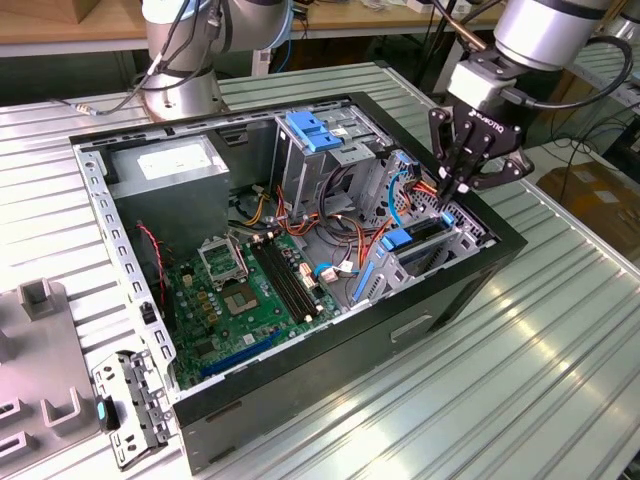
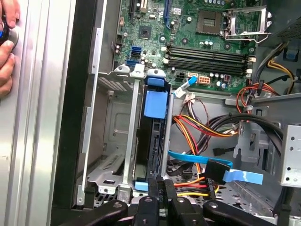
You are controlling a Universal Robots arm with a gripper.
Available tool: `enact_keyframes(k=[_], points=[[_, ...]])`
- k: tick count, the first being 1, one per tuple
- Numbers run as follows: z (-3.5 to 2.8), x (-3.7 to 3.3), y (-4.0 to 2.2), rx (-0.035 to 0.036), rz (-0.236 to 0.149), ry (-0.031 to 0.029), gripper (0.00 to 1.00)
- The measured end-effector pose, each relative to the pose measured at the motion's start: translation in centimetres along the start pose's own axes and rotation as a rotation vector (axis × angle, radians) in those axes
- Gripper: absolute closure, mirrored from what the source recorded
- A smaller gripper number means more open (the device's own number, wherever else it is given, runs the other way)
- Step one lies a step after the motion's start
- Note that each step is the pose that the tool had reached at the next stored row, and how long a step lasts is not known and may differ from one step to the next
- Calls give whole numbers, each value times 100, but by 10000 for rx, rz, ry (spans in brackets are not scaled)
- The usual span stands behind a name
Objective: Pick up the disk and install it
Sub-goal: 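Insert the first disk wire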
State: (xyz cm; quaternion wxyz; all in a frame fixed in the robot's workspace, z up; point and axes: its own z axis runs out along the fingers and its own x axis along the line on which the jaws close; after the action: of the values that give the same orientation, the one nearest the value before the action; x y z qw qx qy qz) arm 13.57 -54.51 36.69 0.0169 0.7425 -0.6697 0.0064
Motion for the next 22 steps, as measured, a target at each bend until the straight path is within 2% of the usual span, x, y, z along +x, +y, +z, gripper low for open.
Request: enact_keyframes(k=[3,10,14,15,16,20,22], points=[[21,0,11,-7,177,5,83],[56,23,127,-4,112,3,83],[93,23,136,-8,239,1,83],[107,20,155,-6,250,2,83],[126,18,178,25,250,3,83],[143,16,185,143,331,11,83],[150,15,198,160,403,11,83]])
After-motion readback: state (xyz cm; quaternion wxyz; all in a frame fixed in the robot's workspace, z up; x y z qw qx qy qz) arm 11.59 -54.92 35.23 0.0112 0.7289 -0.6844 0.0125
